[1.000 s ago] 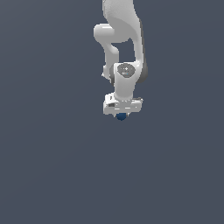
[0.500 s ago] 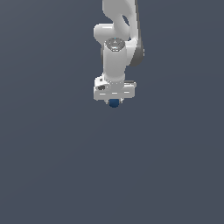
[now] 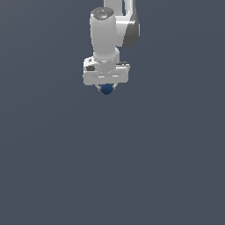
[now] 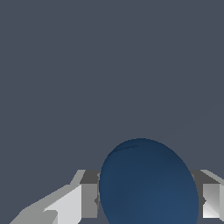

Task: Pick up the object and move it to a goal position.

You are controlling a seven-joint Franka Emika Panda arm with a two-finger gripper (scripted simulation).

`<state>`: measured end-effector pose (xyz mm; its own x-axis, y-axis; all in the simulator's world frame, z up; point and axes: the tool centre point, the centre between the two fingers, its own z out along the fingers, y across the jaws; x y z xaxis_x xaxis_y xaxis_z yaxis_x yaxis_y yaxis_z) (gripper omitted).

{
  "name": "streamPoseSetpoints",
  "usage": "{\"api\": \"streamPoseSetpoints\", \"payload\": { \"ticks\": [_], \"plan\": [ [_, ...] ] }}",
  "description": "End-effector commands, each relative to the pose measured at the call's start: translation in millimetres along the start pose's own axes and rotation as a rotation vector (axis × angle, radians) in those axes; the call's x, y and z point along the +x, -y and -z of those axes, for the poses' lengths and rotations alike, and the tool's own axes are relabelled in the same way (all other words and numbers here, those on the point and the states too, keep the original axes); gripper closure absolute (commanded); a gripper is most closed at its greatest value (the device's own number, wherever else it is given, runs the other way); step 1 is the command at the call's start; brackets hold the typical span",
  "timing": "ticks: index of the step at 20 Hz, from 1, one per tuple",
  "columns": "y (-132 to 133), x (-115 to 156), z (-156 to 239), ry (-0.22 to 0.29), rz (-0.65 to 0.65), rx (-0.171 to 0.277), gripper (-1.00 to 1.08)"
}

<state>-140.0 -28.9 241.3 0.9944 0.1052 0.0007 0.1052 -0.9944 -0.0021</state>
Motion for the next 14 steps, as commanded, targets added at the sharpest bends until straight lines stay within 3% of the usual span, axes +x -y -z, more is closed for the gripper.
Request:
{"api": "streamPoseSetpoints", "payload": {
  "ticks": [1, 14],
  "plan": [
    [-7, -5, 15, 0.0, 0.001, 0.0, 1.08],
    [-20, -12, 39, 0.001, 0.0, -0.002, 1.08]
  ]
}}
